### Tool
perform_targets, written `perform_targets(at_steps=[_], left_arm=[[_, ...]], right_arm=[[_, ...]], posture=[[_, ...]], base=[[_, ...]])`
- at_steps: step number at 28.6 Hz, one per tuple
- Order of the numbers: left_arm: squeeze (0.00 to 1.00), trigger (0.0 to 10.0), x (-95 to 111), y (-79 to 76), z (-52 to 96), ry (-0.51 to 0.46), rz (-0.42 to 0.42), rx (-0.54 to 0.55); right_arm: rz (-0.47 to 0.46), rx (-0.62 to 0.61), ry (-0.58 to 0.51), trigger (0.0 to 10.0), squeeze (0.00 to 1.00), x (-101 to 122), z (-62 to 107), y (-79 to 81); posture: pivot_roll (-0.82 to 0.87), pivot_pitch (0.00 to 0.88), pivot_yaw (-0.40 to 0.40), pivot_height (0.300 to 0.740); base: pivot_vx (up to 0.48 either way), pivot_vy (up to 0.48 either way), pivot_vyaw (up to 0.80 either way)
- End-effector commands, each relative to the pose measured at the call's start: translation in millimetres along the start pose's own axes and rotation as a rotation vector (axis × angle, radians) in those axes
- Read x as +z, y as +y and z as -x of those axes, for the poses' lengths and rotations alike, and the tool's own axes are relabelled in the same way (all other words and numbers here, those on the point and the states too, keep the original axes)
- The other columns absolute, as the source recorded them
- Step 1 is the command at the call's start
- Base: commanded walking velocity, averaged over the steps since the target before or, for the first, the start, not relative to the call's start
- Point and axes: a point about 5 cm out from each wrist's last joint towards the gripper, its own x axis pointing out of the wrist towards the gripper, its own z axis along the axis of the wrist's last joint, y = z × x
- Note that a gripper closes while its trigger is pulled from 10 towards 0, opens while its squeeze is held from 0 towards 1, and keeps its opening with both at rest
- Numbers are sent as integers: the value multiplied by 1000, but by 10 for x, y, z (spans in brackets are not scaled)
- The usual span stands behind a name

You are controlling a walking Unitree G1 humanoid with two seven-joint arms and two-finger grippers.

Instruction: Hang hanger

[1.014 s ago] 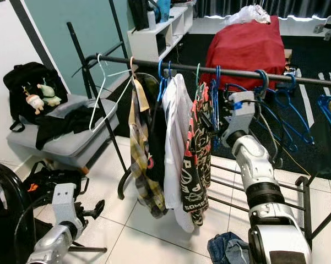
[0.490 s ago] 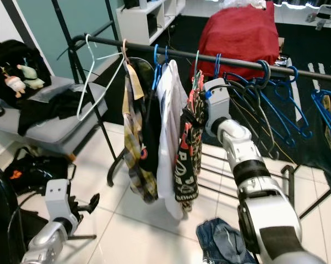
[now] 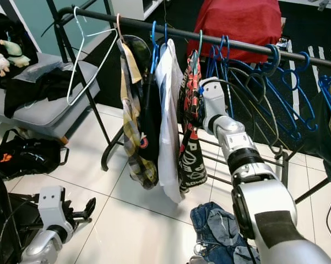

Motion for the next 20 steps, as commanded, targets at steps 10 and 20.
perform_targets(at_steps=[10, 20], left_arm=[[0, 10000, -34, -25, -23, 49, 0, -3], [0, 10000, 1, -76, -99, 52, 2, -17]], right_arm=[[16, -113, 104, 0, 0, -154, 64, -225], [-8, -136, 119, 0, 0, -286, 127, -310]], posture=[[-68, 226, -23, 740], [-87, 169, 3, 740]], base=[[0, 0, 0], [0, 0, 0]])
